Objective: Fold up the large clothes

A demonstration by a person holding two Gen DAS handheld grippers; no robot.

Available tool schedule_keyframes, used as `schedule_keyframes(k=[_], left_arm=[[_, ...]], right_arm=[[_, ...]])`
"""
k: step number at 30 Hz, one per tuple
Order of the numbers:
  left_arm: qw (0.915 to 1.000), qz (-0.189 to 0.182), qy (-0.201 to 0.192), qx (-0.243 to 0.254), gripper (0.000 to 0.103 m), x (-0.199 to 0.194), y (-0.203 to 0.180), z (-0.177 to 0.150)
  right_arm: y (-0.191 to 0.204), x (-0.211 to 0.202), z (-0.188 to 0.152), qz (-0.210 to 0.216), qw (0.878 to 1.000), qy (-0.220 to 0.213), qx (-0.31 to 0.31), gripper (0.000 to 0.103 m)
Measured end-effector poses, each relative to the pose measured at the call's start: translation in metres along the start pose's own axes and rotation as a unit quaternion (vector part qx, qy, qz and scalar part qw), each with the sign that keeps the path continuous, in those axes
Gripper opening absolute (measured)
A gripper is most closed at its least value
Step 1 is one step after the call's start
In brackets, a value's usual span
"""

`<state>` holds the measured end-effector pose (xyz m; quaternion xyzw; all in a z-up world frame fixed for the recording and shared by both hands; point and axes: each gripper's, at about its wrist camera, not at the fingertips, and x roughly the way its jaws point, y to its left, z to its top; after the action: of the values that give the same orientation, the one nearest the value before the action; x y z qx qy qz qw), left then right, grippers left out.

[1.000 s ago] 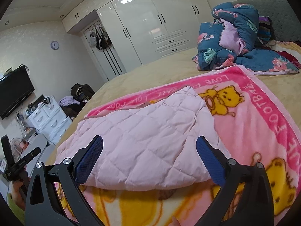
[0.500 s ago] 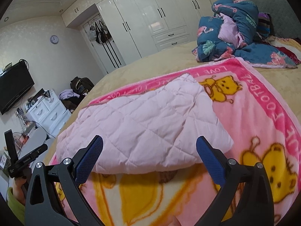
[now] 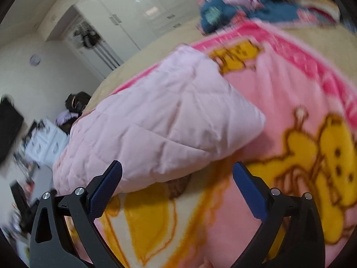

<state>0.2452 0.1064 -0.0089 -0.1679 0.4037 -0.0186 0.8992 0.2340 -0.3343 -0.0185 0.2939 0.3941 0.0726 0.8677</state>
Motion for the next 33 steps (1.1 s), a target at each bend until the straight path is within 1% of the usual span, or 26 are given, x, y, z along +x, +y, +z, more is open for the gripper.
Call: schedule_keyframes(k=[1,4,7,9,14,18,20,23,24,25,27,28,29,30,32,33], left_arm=[[0.9999,-0.003,0.003,-0.010,0.094,0.003,0.002,0.000],[0.9979,-0.030,0.012,-0.056,0.094,0.013,0.015,0.000],[0.9932,-0.057,0.015,-0.100,0.094,0.020,0.028,0.002],[0.9902,-0.069,0.016,-0.120,0.094,0.024,0.034,0.003],[0.9832,-0.090,0.013,-0.158,0.094,0.031,0.044,0.007],[0.9775,-0.102,0.007,-0.184,0.094,0.037,0.049,0.010],[0.9751,-0.101,0.007,-0.197,0.094,0.040,0.050,0.009],[0.9700,-0.083,0.020,-0.228,0.094,0.039,0.051,0.002],[0.9650,-0.079,0.024,-0.249,0.094,0.038,0.052,-0.006],[0.9575,-0.086,0.030,-0.274,0.094,0.040,0.056,-0.014],[0.9398,-0.113,0.039,-0.320,0.094,0.049,0.063,-0.025],[0.9378,-0.120,0.040,-0.323,0.095,0.054,0.065,-0.023],[0.9417,-0.119,0.036,-0.313,0.095,0.056,0.065,-0.019],[0.9460,-0.118,0.023,-0.301,0.095,0.057,0.065,-0.012],[0.9490,-0.120,0.012,-0.291,0.095,0.061,0.066,-0.004],[0.9485,-0.122,0.012,-0.292,0.095,0.065,0.067,-0.001]], right_arm=[[-0.007,0.008,0.002,0.005,1.000,0.008,0.020,0.099],[-0.020,0.029,0.007,0.009,0.998,0.025,0.062,0.099],[-0.029,0.049,0.010,0.013,0.995,0.041,0.095,0.099],[-0.035,0.059,0.012,0.023,0.993,0.043,0.112,0.099],[-0.037,0.072,0.021,0.035,0.992,0.023,0.116,0.099],[-0.034,0.083,0.028,0.042,0.992,0.020,0.116,0.099],[-0.033,0.088,0.031,0.045,0.992,0.017,0.114,0.099],[-0.031,0.092,0.032,0.046,0.993,0.013,0.110,0.099],[-0.031,0.093,0.032,0.047,0.993,0.011,0.108,0.099],[-0.032,0.095,0.032,0.048,0.993,0.010,0.106,0.099],[-0.029,0.099,0.032,0.047,0.994,0.008,0.102,0.099],[-0.028,0.099,0.032,0.047,0.994,0.005,0.100,0.099],[-0.026,0.101,0.032,0.046,0.994,0.004,0.098,0.099],[-0.025,0.101,0.031,0.045,0.994,0.002,0.095,0.099],[-0.026,0.101,0.033,0.046,0.995,0.003,0.091,0.099],[-0.025,0.102,0.034,0.045,0.995,0.004,0.088,0.099]])
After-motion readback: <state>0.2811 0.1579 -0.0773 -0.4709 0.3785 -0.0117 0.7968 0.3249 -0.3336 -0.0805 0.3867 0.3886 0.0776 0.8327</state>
